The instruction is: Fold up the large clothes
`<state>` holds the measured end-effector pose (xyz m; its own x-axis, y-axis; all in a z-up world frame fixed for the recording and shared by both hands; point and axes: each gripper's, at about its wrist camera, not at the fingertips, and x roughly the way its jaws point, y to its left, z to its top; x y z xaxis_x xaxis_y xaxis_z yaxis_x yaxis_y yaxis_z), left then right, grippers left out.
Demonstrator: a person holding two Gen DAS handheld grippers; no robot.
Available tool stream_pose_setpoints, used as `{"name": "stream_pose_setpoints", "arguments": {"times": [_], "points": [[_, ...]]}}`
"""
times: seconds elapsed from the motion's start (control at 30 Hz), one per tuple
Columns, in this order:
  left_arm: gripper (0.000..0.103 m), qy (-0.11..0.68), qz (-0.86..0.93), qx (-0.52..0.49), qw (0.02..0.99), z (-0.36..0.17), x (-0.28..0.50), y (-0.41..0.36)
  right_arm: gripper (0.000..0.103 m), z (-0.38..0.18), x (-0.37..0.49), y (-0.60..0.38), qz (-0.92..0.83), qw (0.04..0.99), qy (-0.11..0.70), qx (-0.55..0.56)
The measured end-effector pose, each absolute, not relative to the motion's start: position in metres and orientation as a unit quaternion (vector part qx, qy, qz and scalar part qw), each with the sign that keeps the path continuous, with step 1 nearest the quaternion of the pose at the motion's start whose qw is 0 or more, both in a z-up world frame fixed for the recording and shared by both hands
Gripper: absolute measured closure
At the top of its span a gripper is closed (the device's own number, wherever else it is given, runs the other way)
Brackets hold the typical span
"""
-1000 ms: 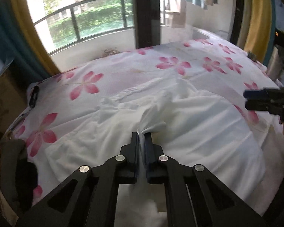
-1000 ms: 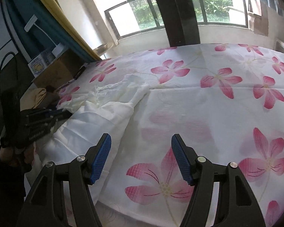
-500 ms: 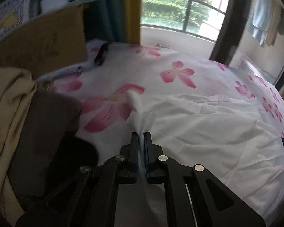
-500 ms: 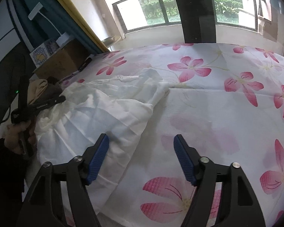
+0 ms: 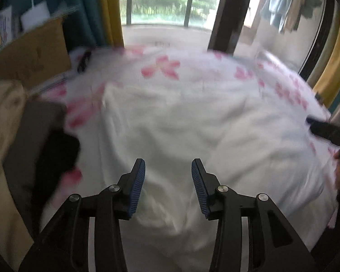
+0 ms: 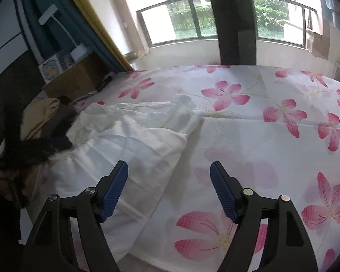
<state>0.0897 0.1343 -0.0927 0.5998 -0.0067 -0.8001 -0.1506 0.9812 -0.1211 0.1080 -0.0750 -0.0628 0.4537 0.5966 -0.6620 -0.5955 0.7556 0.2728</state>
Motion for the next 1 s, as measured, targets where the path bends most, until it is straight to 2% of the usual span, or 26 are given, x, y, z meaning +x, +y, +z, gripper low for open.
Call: {"name": "stream_pose_setpoints", "arguments": {"times": [0.13, 0.17, 0.2, 0.23, 0.3, 0.53, 0.7, 0.8, 1.0], "points": [[0.058, 0.431, 0.04, -0.07, 0.899, -0.108, 0.073, 0.121, 0.028, -0.067, 0.096, -0.066, 0.363, 0.845, 0.393, -0.02], [0.063, 0.431, 0.04, -0.061, 0.9, -0.108, 0.071, 0.118, 0.028, -0.07, 0.095, -0.064, 0.362, 0.844, 0.396, -0.024], [0.072, 0.432, 0.036, -0.059, 0.899, -0.107, 0.069, 0.115, 0.028, -0.074, 0.093, -0.062, 0.358, 0.842, 0.402, -0.029], [0.09, 0.432, 0.029, -0.065, 0.899, -0.107, 0.067, 0.114, 0.028, -0.077, 0.092, -0.061, 0.355, 0.842, 0.406, -0.031], [0.093, 0.424, 0.024, -0.074, 0.902, -0.102, 0.059, 0.115, 0.028, -0.08, 0.089, -0.061, 0.353, 0.842, 0.408, -0.033], [0.094, 0.403, 0.038, -0.072, 0.911, -0.079, 0.029, 0.121, 0.026, -0.082, 0.08, -0.064, 0.345, 0.846, 0.404, -0.044], [0.094, 0.429, 0.049, -0.078, 0.898, -0.095, 0.018, 0.118, 0.023, -0.084, 0.065, -0.058, 0.343, 0.854, 0.385, -0.071], [0.093, 0.42, 0.053, -0.1, 0.9, -0.097, 0.01, 0.121, 0.017, -0.086, 0.054, -0.051, 0.318, 0.869, 0.364, -0.11], [0.09, 0.425, 0.065, -0.107, 0.896, -0.099, 0.007, 0.122, 0.017, -0.086, 0.042, -0.049, 0.304, 0.879, 0.344, -0.129]]}}
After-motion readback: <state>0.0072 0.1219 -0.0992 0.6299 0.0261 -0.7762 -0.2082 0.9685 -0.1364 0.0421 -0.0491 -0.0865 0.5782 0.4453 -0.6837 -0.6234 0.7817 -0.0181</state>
